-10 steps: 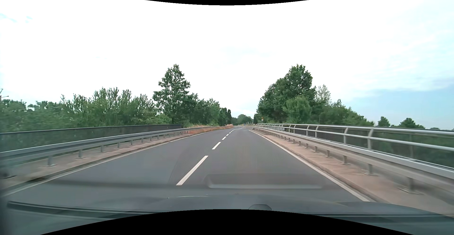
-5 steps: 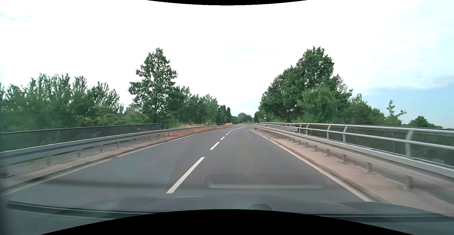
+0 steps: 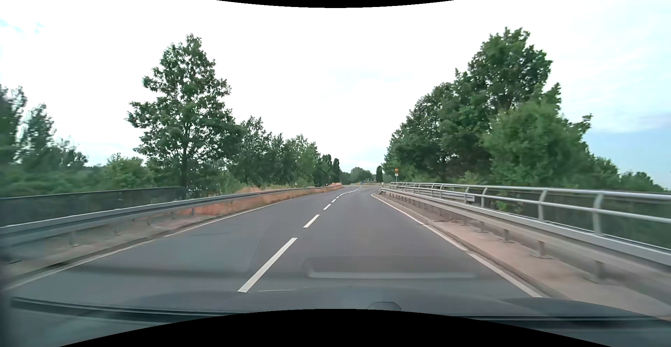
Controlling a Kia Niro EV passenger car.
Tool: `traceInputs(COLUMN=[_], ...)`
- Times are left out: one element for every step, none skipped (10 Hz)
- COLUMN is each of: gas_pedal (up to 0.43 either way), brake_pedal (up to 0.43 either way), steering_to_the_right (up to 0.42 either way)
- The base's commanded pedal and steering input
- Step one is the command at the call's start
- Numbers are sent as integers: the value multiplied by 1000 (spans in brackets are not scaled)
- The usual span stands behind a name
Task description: Follow the waypoints while adhering to traffic rules and regulations
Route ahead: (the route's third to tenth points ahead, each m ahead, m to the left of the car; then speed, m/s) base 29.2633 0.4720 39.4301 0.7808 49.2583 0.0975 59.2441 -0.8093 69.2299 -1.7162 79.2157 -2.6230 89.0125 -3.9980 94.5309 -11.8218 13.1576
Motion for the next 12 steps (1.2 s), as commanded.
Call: traceInputs(gas_pedal=[0, 0, 0, 0, 0, 0, 0, 0, 0, 0, 0, 0], brake_pedal=[0, 0, 0, 0, 0, 0, 0, 0, 0, 0, 0, 0], steering_to_the_right=[0, 0, 0, 0, 0, 1, 2, 3, 2, 2, 2, 1])
